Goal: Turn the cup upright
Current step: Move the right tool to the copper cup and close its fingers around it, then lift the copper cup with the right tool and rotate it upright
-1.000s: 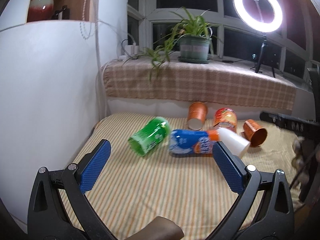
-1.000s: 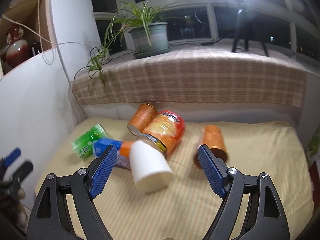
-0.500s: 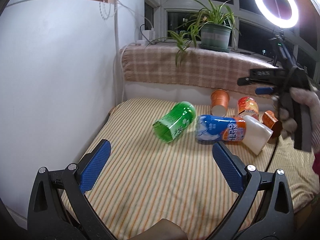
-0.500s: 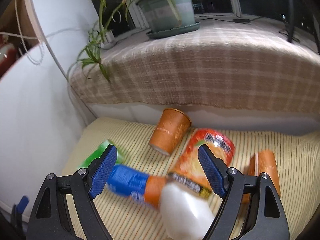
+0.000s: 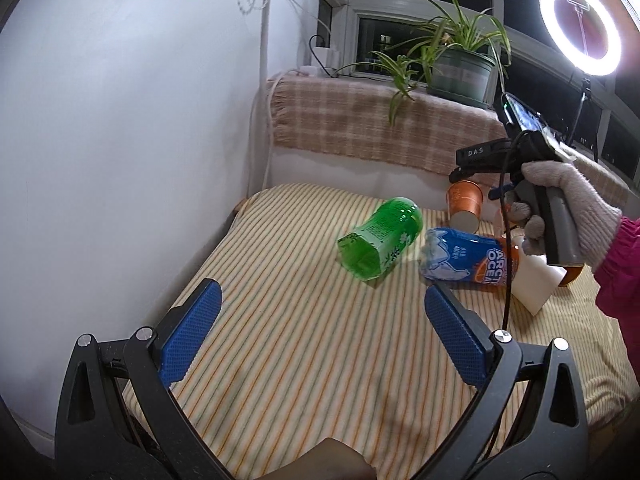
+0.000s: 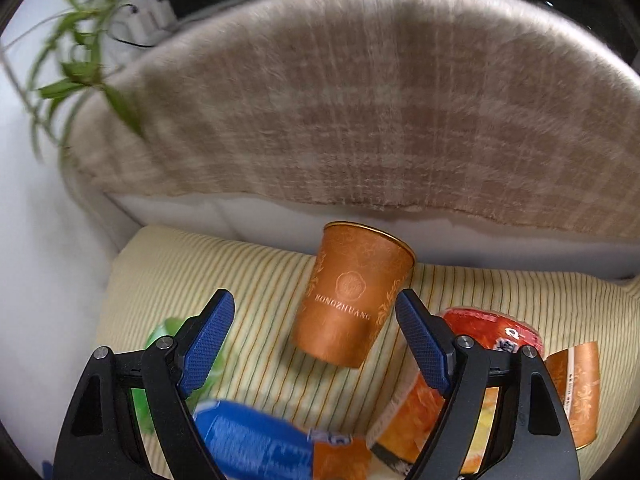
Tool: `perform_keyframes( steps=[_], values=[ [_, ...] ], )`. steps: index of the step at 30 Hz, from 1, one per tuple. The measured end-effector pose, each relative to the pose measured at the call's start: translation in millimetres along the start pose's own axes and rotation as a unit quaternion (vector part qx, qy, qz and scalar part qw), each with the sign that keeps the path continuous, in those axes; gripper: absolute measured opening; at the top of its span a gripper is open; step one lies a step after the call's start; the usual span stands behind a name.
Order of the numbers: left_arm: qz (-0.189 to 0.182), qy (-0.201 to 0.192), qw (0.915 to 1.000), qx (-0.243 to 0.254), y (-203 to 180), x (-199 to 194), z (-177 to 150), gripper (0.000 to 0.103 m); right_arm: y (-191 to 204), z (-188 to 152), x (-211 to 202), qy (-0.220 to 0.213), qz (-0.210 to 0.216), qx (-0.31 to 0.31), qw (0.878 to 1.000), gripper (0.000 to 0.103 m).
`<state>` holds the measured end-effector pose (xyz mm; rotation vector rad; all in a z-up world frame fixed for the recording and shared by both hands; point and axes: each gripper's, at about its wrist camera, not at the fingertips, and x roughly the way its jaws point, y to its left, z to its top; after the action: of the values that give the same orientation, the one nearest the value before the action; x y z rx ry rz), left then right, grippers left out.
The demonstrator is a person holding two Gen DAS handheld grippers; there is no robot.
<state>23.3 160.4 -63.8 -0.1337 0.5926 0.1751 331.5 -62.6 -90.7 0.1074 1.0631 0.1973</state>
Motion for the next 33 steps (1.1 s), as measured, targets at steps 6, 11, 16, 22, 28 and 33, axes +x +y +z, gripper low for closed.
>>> perform_keyframes(
  steps=[6,11,16,22,28,33],
  values=[
    [-0.002,0.001,1.0,-0.009,13.4,3.6,-0.1,0.103,4.9,7.5,17.5,0.017,-0.029,0.004,0.999,0.076],
    [-0.002,0.001,0.9998,-0.018,24.6,5.9,0.6,0.103,9.0,12.5,33.0,0.031,-0.049,0.008,0.998,0.071],
    [0.0,0.002,0.9996,-0.027,33.8,8.4,-0.2,0.103,12.4,12.4,46.5,0.033,-0.073,0.005,0.997,0.068],
    [0.002,0.001,0.9995,-0.032,41.7,9.8,0.0,0.103,20.1,11.8,67.1,0.043,-0.075,0.0,0.996,0.063],
    [0.005,-0.003,0.9994,-0.036,45.1,7.5,1.0,0.103,35.8,10.8,78.6,0.043,-0.071,-0.003,0.997,0.062],
    [0.006,-0.007,0.9995,-0.032,42.9,3.1,1.5,0.103,23.3,9.3,50.0,0.031,-0.055,0.004,0.998,0.061]
  ],
)
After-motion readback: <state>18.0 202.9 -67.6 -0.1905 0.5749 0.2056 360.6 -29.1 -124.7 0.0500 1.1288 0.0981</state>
